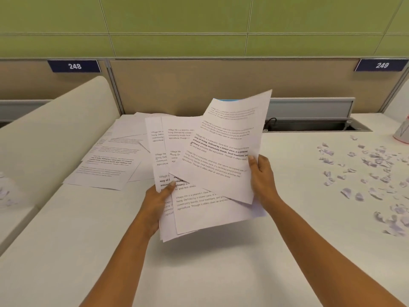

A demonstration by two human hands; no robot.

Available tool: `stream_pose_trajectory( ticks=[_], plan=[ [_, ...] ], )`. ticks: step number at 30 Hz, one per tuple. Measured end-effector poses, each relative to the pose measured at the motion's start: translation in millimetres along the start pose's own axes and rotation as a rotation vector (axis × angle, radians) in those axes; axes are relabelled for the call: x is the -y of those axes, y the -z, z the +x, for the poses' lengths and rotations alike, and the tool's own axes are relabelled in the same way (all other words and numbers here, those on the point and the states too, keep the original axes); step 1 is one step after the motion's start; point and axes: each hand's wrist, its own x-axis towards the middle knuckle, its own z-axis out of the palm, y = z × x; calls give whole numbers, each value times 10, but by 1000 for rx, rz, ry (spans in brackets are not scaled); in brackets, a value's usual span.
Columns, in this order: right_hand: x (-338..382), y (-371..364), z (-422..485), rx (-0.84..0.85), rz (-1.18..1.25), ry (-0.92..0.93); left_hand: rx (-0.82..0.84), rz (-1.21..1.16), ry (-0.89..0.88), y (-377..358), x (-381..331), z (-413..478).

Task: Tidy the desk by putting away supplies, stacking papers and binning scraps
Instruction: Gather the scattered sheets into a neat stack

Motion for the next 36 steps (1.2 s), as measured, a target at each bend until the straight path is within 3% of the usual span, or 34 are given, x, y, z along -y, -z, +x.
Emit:
stream_pose_trajectory(
  ticks=[3, 9, 15, 19, 29, 36],
  plan=[
    [26, 108, 74, 56, 139, -102, -12, -21, -4, 34, 9, 8],
    [-32, 369, 78, 340, 248, -276, -6, -45, -21, 78, 7, -3],
    [-82, 302, 13, 388, 338, -416, 50, 2, -41, 16, -5, -70],
    [-108, 282, -11, 448, 373, -331, 65, 6, -51, -41, -33, -83],
    [207, 303, 6, 294, 507, 14, 119, -27, -267, -119, -322, 11],
    [-25, 253, -140, 380, 476, -48, 251, 81, -285, -33, -86, 20]
  ],
)
